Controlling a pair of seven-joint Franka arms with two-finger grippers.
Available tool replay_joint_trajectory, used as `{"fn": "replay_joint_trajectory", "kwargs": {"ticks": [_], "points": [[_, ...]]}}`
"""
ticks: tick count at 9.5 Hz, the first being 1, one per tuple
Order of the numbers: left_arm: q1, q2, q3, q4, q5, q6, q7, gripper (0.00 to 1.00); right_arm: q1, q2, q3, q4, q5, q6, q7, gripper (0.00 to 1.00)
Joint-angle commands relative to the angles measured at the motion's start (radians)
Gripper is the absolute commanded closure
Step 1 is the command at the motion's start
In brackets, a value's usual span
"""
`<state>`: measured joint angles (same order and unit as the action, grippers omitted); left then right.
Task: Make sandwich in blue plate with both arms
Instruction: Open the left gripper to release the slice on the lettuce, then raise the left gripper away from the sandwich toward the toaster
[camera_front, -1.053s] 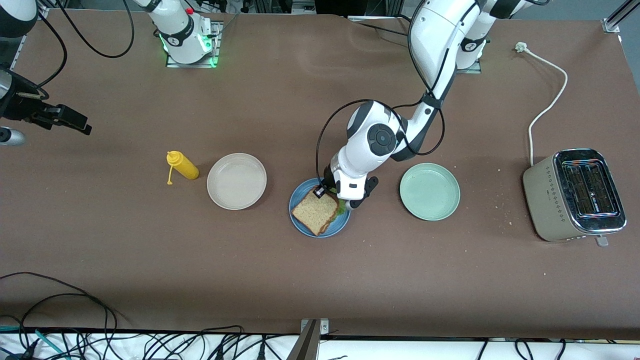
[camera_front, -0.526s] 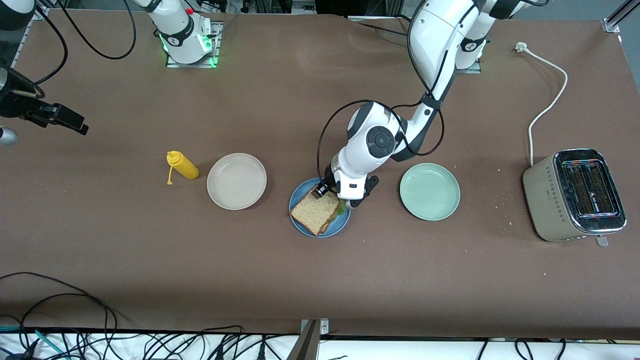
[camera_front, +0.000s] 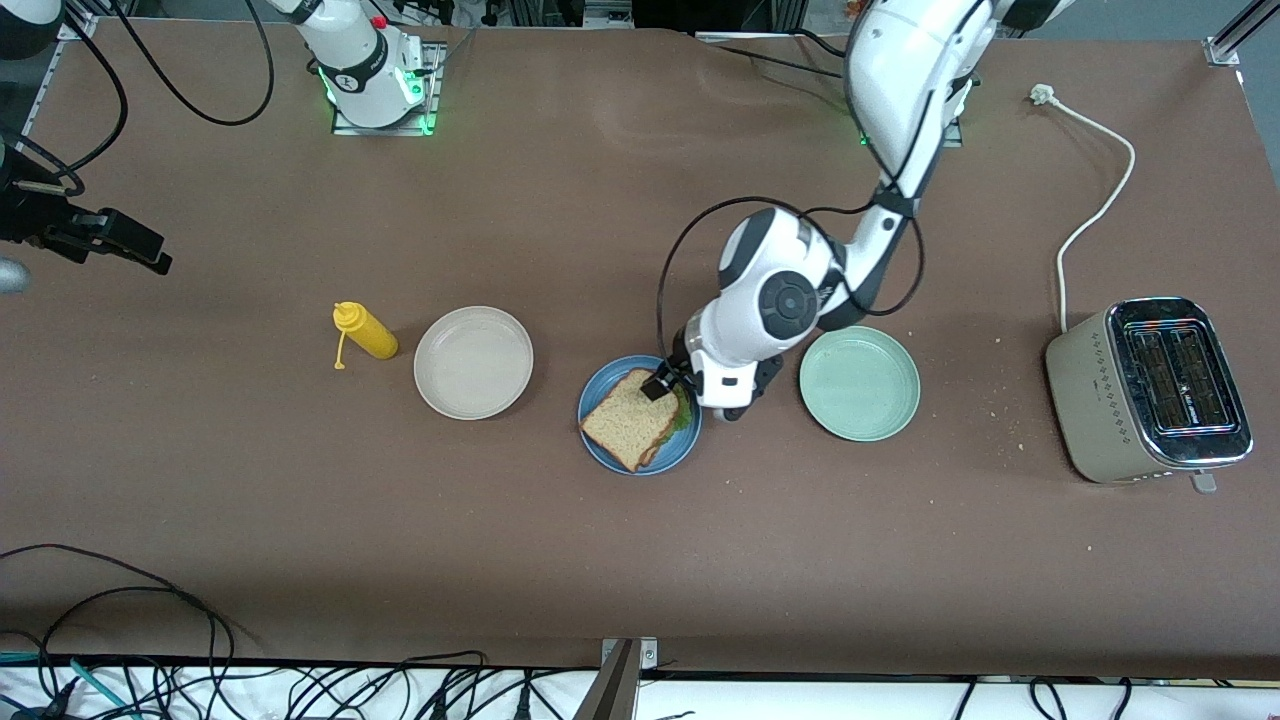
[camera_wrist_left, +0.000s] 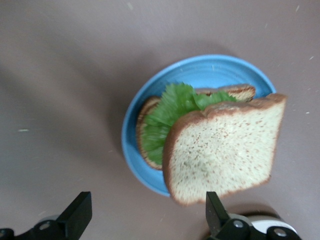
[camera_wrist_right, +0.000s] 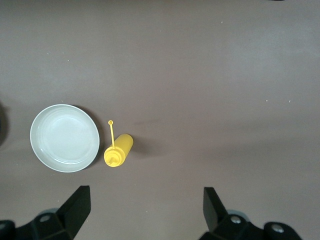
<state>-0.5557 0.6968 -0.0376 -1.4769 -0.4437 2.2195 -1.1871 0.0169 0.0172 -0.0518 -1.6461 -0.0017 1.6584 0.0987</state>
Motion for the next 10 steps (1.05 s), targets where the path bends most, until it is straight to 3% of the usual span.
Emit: {"fn": "replay_joint_trajectory", "kwargs": {"ticks": [1,5,10], "points": [[0.106,-0.198,0.002,-0.025,0.153,-0.295,0.017,0.0,-0.018,0.012,0.013,0.028,0.011,-0.023,-0.017,0.0],[0.284,-0.385,0.002,-0.02,0.351,-0.57,0.192,0.0,-0.021,0.015,0.01,0.028,0.012,-0.023,-0.016,0.0],[0.508,-0.487,0.002,-0.02,0.411,-0.635,0.603,0.0,-0.018,0.015,0.012,0.028,0.011,-0.025,-0.017,0.0]]}}
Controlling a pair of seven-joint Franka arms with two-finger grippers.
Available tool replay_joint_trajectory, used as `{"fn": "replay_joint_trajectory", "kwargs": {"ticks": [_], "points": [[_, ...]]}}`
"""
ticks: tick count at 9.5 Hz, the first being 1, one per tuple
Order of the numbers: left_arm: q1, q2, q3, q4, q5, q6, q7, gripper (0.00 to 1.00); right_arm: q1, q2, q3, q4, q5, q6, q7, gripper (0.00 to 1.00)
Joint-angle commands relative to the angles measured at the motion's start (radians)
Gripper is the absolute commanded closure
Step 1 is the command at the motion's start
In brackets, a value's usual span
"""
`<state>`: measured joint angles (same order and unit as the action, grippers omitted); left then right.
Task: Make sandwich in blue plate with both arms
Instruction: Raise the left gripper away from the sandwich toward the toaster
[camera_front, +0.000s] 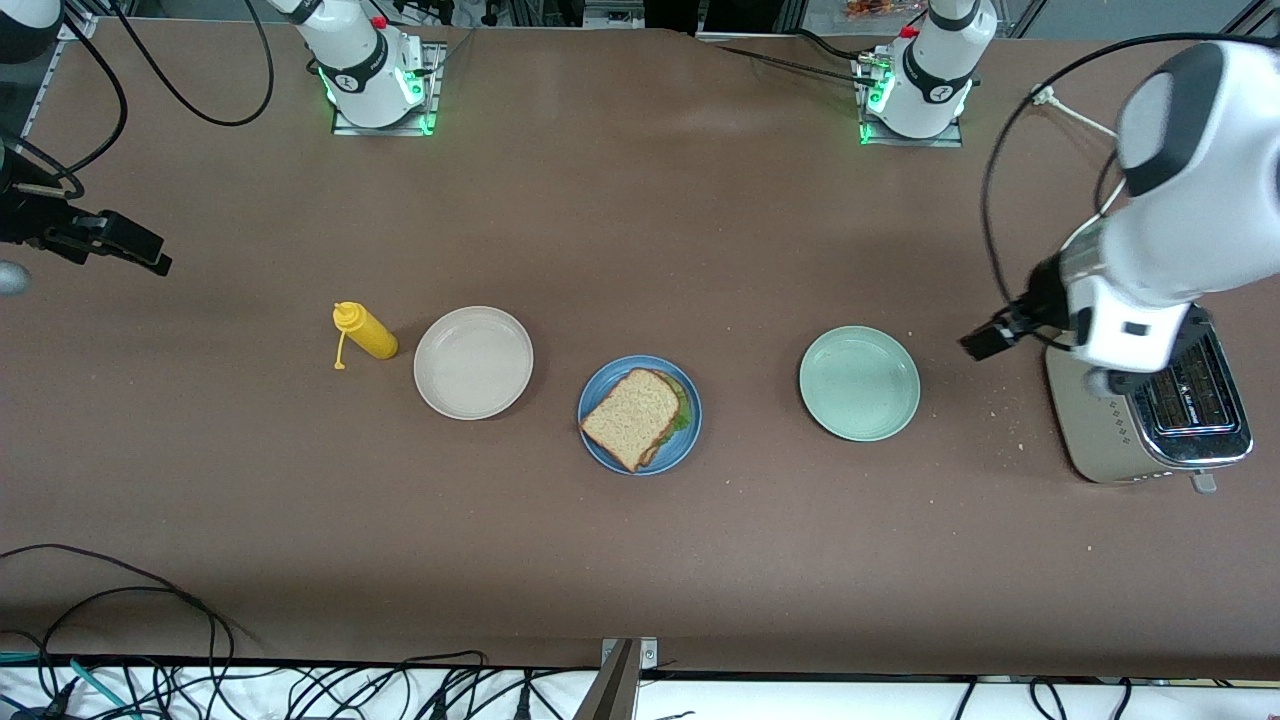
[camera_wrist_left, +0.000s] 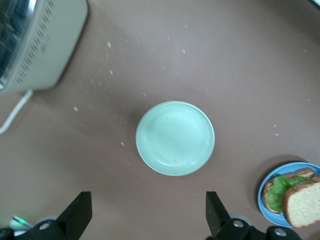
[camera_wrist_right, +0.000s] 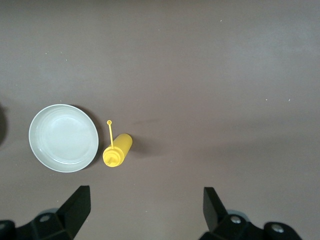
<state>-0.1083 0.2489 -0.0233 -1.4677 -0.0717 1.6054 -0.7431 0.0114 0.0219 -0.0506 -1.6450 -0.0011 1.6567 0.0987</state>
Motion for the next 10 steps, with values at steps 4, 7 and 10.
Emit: {"fn": "replay_joint_trajectory", "kwargs": {"ticks": [4,7,10], "points": [[0.121,-0.04,-0.01,-0.026,0.134,-0.022,0.454,0.0,-0.01,0.01,0.014,0.027,0.01,-0.023,-0.011,0.0],[0.16,-0.036,-0.012,0.006,0.119,-0.022,0.567,0.0,-0.007,0.009,0.015,0.027,0.009,-0.023,-0.01,0.0],[0.176,-0.04,-0.012,0.006,0.119,-0.045,0.556,0.0,-0.001,0.009,0.017,0.027,0.009,-0.023,-0.01,0.0]]}}
